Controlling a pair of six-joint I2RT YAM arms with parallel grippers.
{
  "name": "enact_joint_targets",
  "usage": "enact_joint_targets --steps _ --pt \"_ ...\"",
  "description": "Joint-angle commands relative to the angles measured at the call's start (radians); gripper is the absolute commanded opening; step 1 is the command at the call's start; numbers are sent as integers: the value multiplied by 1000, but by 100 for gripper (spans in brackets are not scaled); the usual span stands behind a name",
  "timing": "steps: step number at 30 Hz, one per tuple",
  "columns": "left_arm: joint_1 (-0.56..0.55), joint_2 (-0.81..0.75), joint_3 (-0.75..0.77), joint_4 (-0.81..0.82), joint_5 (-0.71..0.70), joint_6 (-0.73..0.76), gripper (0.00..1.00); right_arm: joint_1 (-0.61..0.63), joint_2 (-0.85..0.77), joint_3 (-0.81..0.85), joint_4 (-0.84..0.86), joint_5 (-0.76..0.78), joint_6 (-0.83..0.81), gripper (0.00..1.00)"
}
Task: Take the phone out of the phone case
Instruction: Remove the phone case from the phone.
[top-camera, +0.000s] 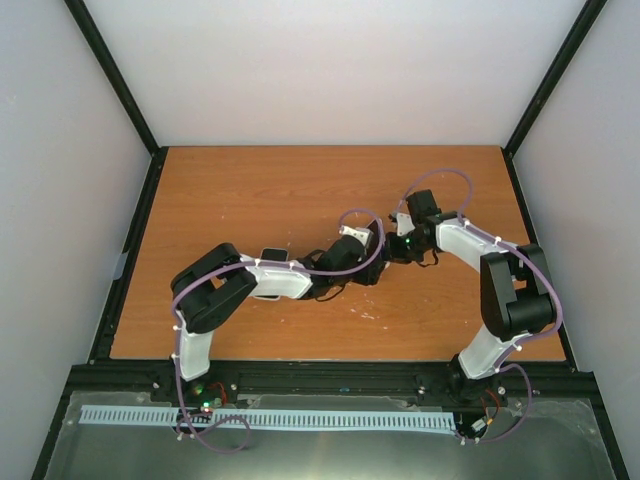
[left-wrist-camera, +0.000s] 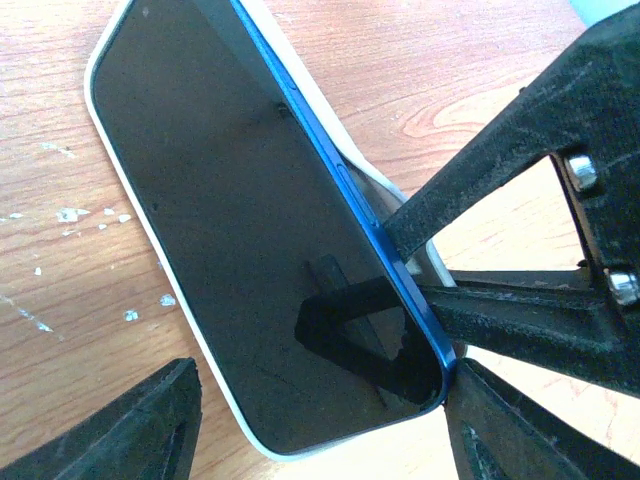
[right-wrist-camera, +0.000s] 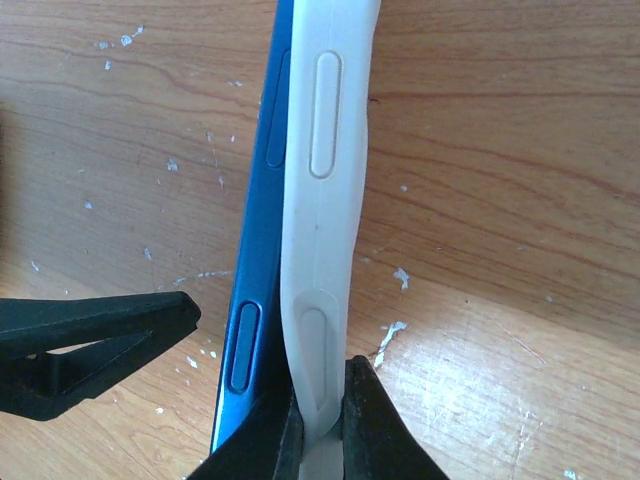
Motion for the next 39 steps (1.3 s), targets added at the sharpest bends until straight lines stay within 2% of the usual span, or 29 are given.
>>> enact_joint_targets --steps 1,5,8,14,17,23,25,27,33,35,37,39 --pt "47 -23 -18 -26 -120 -55 67 -3 -17 -24 -30 -4 -18 3" --pt "55 3 6 -39 -117 -37 67 -3 -28 -33 -26 -28 -16 3" --pt "53 44 58 -83 -135 -6 67 -2 -27 -29 -32 -100 -18 3" --pt "47 116 144 -190 -372 93 65 -2 -54 -35 -58 -160 -31 3" --pt "47 125 139 -174 -481 166 63 -2 -71 -50 -79 -176 -51 3" --pt "47 144 118 -91 -597 327 61 -2 -46 -39 -147 -245 -101 3" --pt "47 138 97 -37 -564 385 61 -2 -38 -33 -158 -258 -114 3" --pt "48 129 74 31 -452 444 58 -2 -28 -28 -165 -268 -132 3" --pt "50 114 51 92 -249 430 30 -2 -18 -23 -159 -248 -136 3" --pt "52 118 64 72 -253 401 19 -3 -16 -20 -164 -241 -143 3" --pt "73 121 72 45 -245 362 15 -3 -21 -20 -173 -238 -158 3" --pt "110 110 58 51 -129 336 14 -3 -37 -25 -174 -241 -181 3"
